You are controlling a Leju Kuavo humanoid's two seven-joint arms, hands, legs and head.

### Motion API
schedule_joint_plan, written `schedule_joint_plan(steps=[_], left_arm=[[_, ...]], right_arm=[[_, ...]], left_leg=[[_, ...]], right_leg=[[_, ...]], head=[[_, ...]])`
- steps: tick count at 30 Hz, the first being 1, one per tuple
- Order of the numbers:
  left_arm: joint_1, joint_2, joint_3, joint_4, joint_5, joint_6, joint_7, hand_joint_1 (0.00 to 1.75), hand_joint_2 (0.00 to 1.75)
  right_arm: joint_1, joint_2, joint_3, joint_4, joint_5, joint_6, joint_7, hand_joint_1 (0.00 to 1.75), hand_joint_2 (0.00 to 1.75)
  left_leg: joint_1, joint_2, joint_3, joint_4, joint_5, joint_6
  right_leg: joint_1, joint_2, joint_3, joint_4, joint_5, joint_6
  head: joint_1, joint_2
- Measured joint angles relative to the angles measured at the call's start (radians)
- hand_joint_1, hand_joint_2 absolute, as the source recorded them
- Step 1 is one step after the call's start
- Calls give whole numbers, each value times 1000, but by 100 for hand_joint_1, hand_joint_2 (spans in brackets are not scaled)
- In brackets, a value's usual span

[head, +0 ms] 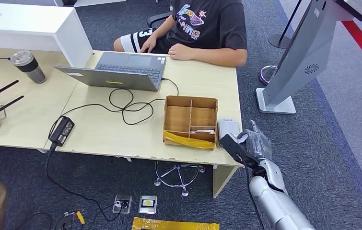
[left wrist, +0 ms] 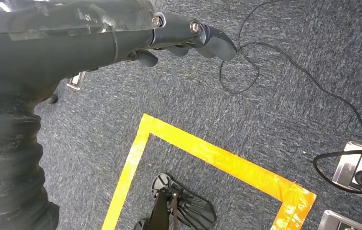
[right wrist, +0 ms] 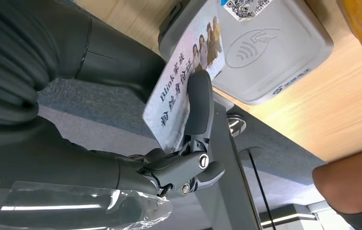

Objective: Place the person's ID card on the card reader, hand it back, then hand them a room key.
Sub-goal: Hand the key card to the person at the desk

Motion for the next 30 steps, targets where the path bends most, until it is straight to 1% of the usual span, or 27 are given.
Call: schedule_joint_plan(steps=[23, 30], left_arm=[[0, 0, -7, 0, 1, 1, 0, 0, 175], [0, 0, -7, 0, 9, 2, 0, 0, 175]], right_arm=[[1, 0, 0, 17, 5, 8, 1, 175, 175], [-23, -7, -1, 17, -39, -18, -16, 175, 175]], left_leg=[[0, 0, 0, 0, 0, 0], [0, 0, 0, 0, 0, 0]], right_leg=[[0, 0, 0, 0, 0, 0], [0, 0, 1, 0, 0, 0]], head=[[0, 0], [0, 0]])
